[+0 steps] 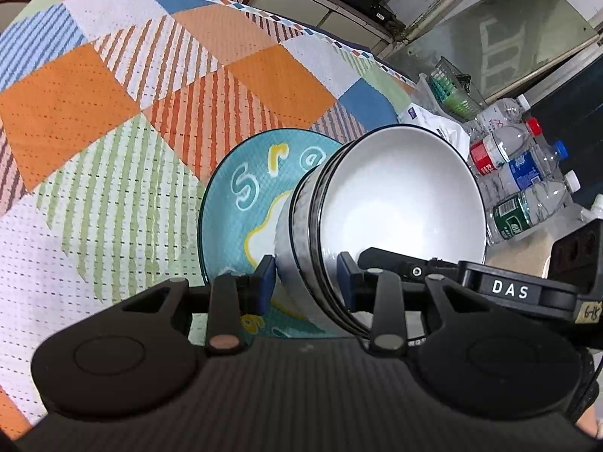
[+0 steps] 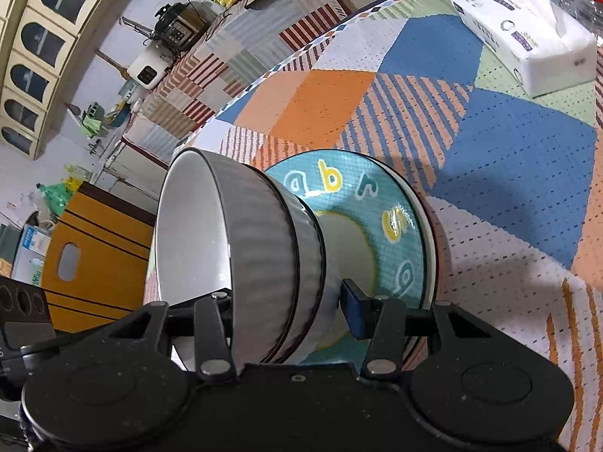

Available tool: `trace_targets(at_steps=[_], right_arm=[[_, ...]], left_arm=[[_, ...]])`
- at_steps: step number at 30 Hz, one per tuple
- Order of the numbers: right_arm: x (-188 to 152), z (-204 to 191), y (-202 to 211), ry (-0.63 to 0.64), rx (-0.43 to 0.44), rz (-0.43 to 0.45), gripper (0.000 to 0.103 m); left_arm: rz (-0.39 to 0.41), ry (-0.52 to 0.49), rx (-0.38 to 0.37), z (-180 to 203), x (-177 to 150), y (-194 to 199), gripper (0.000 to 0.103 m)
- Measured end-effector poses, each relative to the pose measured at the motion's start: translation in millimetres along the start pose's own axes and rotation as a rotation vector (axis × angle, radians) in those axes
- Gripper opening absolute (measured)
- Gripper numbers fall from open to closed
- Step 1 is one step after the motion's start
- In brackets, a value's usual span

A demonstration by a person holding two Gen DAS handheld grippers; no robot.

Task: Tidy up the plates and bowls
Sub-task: 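Carry the bowl stack onto the teal egg plate and lower it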

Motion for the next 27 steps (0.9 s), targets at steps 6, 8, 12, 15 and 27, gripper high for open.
trace_targets(at_steps=[6, 8, 12, 15, 27], right_arm=[[4.2, -5.5, -1.7, 0.044, -0.016, 0.011, 0.053], [5.3, -7.5, -2.0, 0.058, -0.021, 0.005, 0.053], [5.0, -7.7, -2.6, 0.08, -0.019, 0.014, 0.053], [2.6, -5.7, -2.3, 0.086, -0.011, 0.023, 0.053], [-4.9, -21.0, 15.3, 0.263, -0.074, 0.095, 0.054]], left_arm=[[0.014, 0.03, -0.007, -3.8, -0.9, 0.0, 0.033], [0.018, 0.035, -0.012, -5.5, -1.2, 0.3, 0.033], [0.03, 0.015, -0.006, -4.5, -2.1, 0.2, 0.033], [0.036, 0.001, -0.003, -2.9, -3.5, 0.3, 0.033], [0.031, -0.04, 0.088, 18.9, -7.4, 16.1, 0.033]])
Point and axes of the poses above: each gripper's, at about its wrist camera, not at the fingertips, and y roughly against the way its jaws point, z to its right, x to its top, the point moved 1 cm from there along -y, roughly the way its jaws point
